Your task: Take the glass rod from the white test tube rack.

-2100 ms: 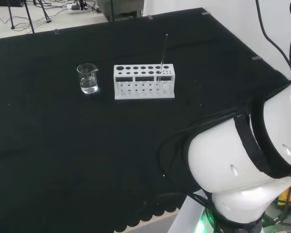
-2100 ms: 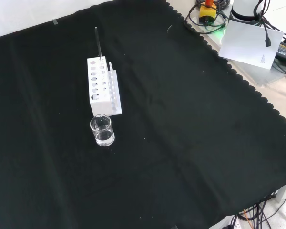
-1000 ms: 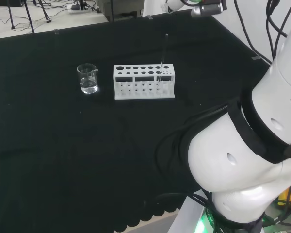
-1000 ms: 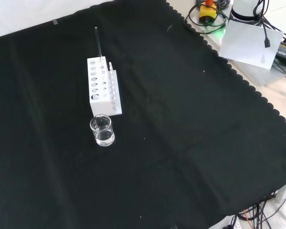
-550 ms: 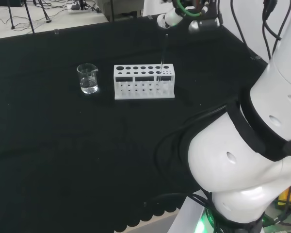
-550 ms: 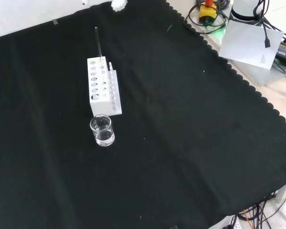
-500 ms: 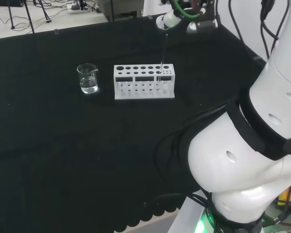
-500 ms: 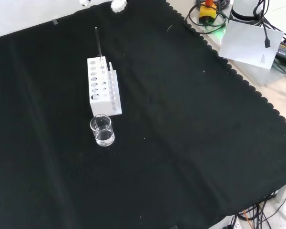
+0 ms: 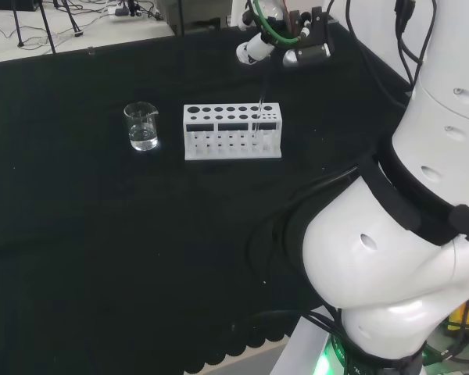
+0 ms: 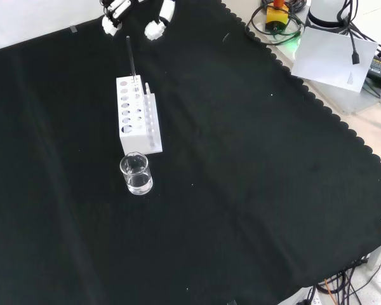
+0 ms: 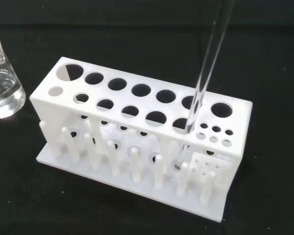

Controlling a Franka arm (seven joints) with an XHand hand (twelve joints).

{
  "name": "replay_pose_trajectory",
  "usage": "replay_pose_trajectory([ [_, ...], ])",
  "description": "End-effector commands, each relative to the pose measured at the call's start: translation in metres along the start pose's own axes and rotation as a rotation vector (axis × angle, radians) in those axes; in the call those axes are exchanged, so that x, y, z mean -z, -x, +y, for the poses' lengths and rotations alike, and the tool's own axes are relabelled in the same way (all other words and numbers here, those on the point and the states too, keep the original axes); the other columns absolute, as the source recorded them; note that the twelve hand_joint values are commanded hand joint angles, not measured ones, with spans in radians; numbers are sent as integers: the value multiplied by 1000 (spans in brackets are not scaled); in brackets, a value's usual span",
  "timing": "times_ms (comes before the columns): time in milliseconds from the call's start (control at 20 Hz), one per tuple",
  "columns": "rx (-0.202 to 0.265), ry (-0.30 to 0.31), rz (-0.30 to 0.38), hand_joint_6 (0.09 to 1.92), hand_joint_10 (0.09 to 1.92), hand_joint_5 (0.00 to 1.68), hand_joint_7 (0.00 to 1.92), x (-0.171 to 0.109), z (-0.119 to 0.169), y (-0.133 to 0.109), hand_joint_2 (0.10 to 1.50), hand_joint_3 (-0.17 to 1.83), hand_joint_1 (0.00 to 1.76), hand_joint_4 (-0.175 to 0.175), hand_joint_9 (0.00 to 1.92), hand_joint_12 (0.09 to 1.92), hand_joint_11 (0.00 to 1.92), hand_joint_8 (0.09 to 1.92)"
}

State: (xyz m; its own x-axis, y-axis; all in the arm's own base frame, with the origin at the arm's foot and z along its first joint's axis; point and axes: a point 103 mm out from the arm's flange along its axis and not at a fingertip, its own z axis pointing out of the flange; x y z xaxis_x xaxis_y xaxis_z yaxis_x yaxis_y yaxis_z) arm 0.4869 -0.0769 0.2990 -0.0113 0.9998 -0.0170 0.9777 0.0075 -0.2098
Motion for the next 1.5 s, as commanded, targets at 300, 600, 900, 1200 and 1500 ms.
replay_pose_trajectory([
  [300,-20,-48,-4,87,851,282,248,-28,16,15,934,531,624,-160,557,1444,25,860],
  [600,-60,-54,-13,87,848,287,275,-33,25,12,938,529,622,-157,574,1443,32,864],
  [900,-71,-54,12,87,853,334,466,-41,14,34,945,526,635,-157,756,1410,180,858],
  [1200,-84,-77,-8,87,889,387,590,-43,21,33,948,524,652,-157,864,1396,267,870],
  [1500,-64,-77,-14,87,915,450,689,-48,16,35,951,522,675,-160,958,1378,301,865],
])
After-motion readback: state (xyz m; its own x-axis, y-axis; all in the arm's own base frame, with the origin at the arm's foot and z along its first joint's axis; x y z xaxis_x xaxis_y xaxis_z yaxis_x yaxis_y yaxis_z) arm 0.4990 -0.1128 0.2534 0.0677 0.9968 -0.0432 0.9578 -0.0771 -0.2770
